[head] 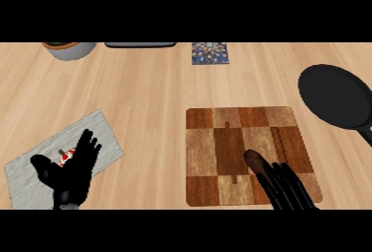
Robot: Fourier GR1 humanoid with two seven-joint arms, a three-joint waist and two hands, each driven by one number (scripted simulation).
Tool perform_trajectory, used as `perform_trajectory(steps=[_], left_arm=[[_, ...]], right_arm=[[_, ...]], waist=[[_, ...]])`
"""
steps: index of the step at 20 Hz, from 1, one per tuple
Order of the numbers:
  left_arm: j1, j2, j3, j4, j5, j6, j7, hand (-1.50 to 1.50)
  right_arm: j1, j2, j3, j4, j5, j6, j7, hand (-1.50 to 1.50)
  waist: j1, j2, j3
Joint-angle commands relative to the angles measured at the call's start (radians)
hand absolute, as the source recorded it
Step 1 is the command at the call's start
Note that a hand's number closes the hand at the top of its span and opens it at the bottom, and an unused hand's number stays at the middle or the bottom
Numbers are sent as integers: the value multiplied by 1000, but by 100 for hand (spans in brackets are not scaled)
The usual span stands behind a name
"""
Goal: Pick the sweet potato from the cutting board and place it in the pan
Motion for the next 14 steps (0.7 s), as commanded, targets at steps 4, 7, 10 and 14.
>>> perform_trajectory(steps=[4, 7, 10, 14], left_arm=[[6, -42, -32, 8, -27, 14, -24, 0], [-10, -18, -25, -11, -21, 11, 19, 0], [-27, -12, -15, 23, -20, -26, -5, 0], [-17, -53, -14, 35, -36, -14, -20, 0]], right_arm=[[-37, 105, -22, -23, 383, 370, 322, -150], [-69, 111, -21, -40, 486, 584, 422, -150], [-213, 199, 11, -3, 590, 792, 518, -150], [-399, 292, 33, 14, 594, 1008, 525, -150]], waist=[[22, 7, -5], [29, 7, -4], [40, 8, -2], [27, 4, 2]])
